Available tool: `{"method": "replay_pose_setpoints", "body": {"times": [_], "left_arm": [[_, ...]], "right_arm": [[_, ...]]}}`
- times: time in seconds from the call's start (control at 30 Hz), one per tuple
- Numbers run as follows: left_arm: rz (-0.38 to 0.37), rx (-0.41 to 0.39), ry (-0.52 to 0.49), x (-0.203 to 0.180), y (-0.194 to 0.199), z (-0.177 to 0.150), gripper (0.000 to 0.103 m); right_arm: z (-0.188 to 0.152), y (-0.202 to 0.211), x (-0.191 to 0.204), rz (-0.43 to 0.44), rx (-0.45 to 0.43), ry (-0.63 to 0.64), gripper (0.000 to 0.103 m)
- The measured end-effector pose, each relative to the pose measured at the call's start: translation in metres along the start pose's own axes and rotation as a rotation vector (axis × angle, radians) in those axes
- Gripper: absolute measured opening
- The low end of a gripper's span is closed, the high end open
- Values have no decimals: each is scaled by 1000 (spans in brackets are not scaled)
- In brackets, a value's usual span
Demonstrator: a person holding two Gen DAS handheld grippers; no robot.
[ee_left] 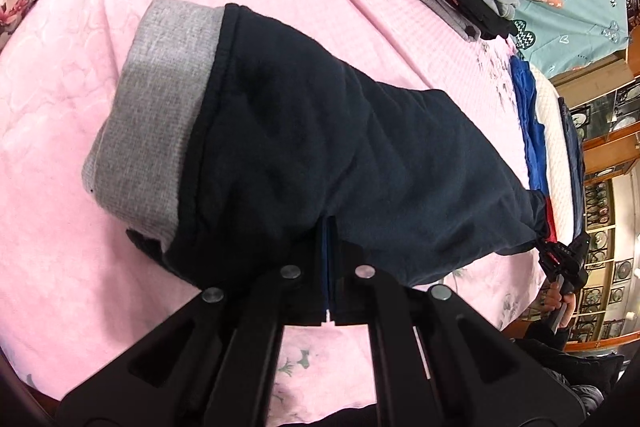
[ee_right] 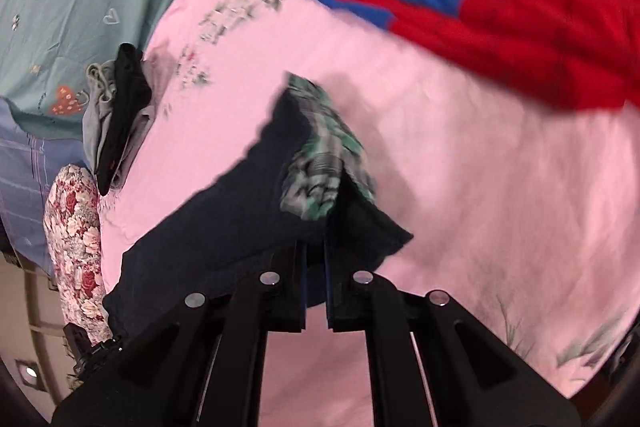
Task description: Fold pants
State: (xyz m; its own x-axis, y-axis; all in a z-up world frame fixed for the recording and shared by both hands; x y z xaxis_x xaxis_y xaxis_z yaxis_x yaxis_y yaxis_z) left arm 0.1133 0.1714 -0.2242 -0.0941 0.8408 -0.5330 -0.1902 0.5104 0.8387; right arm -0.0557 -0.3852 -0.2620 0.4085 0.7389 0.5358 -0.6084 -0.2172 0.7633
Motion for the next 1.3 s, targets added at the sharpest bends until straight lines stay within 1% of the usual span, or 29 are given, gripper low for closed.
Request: {"method": "replay_pose_setpoints", "body": {"times": [0.07,0.1,0.13,0.17,0.23,0.27,0.3,0.33,0.37,0.4,0.47,0.5,0.53,0.6,0.63,0.7,0.73,0.77,0.8,0.87,0.93,1.0,1.03,1.07,1.1,1.17,1.23,1.3], "left_arm": [[18,-11,-3,0,2,-1,3],[36,-23,-9,-1,3,-3,3],[59,-39,-21,-2,6,-4,3],[101,-69,-43,-3,11,-6,3],[199,-130,-99,-7,22,-10,3],[234,-152,-121,-10,27,-12,3],[248,-173,-143,-17,34,-14,4],[242,-184,-153,-23,39,-15,6],[224,-193,-162,-31,43,-14,7],[200,-204,-172,-41,46,-12,9],[168,-227,-195,-58,49,-8,18],[138,-244,-207,-69,48,-5,29],[113,-255,-211,-76,46,-2,39],[79,-249,-223,-90,30,2,40],[79,-232,-221,-90,23,3,40],[104,-164,-202,-80,0,-1,39],[116,-145,-194,-74,-7,-3,38],[134,-123,-181,-66,-15,-5,37],[146,-106,-168,-56,-23,-10,36],[100,-148,-183,-51,-17,-19,38],[91,-158,-196,-49,-14,-29,38],[79,-166,-210,-47,-13,-34,38],[69,-169,-214,-47,-12,-35,38],[57,-171,-216,-47,-12,-35,38],[40,-173,-216,-46,-11,-35,38],[12,-169,-215,-46,-12,-34,38],[-21,-162,-227,-46,-11,-34,38],[-48,-155,-246,-46,-11,-36,38]], "right_arm": [[-4,2,-4,35,-9,-10,7],[-5,6,-5,36,-9,-2,8],[-6,10,-6,28,-3,9,14],[-6,14,-5,18,5,19,25],[-5,26,-11,-47,-4,37,38],[-2,38,-13,-121,-36,63,38],[2,50,-12,-191,-74,107,38],[4,57,-9,-216,-101,135,38],[8,66,1,-215,-137,171,38],[10,70,10,-198,-159,197,38],[16,73,33,-182,-190,275,38],[17,68,39,-189,-183,308,38],[17,61,43,-197,-166,326,38],[10,38,39,-209,-90,330,38],[4,23,31,-244,-30,328,38],[-6,4,15,-307,54,312,38],[-7,3,16,-323,49,322,38],[-6,6,23,-357,42,356,38],[-6,10,36,-363,37,403,38],[-4,15,77,-287,12,487,39],[-7,11,123,-200,16,584,41],[-17,-9,183,-74,71,708,42],[-23,-21,209,-17,111,750,43],[-31,-39,242,45,164,801,43],[-38,-53,268,80,194,847,43],[-48,-86,321,111,228,955,43],[-57,-124,364,109,258,1041,43],[-55,-155,390,90,274,1082,43]]}}
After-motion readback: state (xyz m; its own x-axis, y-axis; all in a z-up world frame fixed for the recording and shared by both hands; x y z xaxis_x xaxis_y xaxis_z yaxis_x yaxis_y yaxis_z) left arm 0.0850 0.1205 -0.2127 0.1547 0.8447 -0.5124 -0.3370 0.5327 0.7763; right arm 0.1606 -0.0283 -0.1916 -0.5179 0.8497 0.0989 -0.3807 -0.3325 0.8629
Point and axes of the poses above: each gripper's, at about its wrist camera, not at the fingertips, and y roughly against the way its jaws point, x to its left, z to its top, the point moved 9 cm from there along -y, roughly the way its jaws point, and after that the axes turned 11 degrees about y, right-handed, at the moved point
